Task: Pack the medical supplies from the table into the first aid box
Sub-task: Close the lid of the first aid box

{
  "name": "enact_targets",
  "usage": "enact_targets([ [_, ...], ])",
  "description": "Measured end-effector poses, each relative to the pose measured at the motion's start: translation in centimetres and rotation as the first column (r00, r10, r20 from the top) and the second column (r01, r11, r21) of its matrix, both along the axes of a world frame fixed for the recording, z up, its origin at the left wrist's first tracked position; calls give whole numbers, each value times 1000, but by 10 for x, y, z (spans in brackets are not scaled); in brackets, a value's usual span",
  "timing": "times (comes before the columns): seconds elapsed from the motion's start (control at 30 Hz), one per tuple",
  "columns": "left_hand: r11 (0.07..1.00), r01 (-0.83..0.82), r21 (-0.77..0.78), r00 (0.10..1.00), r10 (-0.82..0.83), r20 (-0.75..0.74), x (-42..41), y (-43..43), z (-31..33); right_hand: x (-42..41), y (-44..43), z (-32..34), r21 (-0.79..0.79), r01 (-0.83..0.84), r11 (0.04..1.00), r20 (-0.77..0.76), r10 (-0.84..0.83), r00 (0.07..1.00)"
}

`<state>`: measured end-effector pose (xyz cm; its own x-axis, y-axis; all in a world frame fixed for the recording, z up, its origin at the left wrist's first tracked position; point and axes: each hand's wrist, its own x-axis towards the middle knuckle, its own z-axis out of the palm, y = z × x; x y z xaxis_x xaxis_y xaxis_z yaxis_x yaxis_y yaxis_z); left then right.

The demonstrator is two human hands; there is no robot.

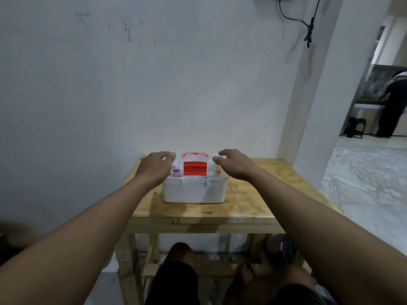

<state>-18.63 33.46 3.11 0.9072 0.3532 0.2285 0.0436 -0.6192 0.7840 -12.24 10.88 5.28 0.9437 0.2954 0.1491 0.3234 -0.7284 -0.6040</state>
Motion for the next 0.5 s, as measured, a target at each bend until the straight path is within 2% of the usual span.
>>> enact_targets([
  [0.13, 994, -15, 111, 999, 18, -32, -1, -5, -6, -8, 8, -2, -38, -2, 999, 48, 4, 999],
  [0.23, 990, -27, 137, 1000, 26, 7, -7, -11, -9, -13, 11, -4, -56, 10, 998, 60, -7, 998],
  [0.5, 974, 94, 204, 995, -98, 9, -13, -2, -23, -18, 8, -14, -195, -26, 980, 64, 39, 997],
])
